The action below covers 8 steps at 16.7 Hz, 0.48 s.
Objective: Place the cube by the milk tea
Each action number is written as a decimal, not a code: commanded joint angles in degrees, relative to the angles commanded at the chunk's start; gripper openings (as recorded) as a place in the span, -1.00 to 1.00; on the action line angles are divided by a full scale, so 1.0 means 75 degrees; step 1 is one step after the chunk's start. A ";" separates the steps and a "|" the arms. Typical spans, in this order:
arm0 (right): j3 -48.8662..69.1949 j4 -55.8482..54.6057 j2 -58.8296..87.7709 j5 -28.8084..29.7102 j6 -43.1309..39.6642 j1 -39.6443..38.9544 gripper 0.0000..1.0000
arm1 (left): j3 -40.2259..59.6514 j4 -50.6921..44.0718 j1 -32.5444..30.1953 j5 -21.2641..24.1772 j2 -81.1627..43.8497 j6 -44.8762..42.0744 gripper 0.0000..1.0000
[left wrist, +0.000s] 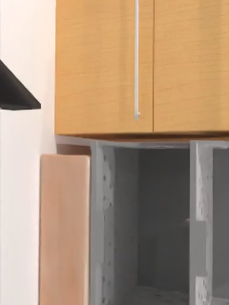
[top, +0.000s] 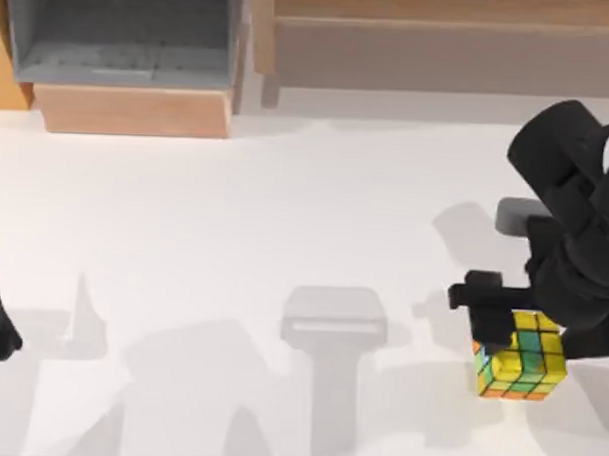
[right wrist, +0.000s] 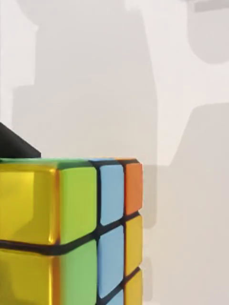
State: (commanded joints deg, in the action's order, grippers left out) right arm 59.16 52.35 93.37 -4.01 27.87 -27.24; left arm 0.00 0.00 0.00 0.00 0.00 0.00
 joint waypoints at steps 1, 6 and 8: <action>-0.0015 0.0036 -0.0017 0.0055 -0.0027 0.0069 -1.00 | 0.0000 0.0000 0.0000 0.0000 0.0000 0.0000 1.00; -0.0082 0.0100 -0.0031 0.0406 -0.0302 0.0351 -1.00 | 0.0000 0.0000 0.0000 0.0000 0.0000 0.0000 1.00; -0.0215 0.0080 0.0103 0.0493 -0.0382 0.0391 -1.00 | 0.0000 0.0000 0.0000 0.0000 0.0000 0.0000 1.00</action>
State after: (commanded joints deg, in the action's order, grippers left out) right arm 57.55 52.95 94.14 -0.31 25.01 -24.31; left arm 0.00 0.00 0.00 0.00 0.00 0.00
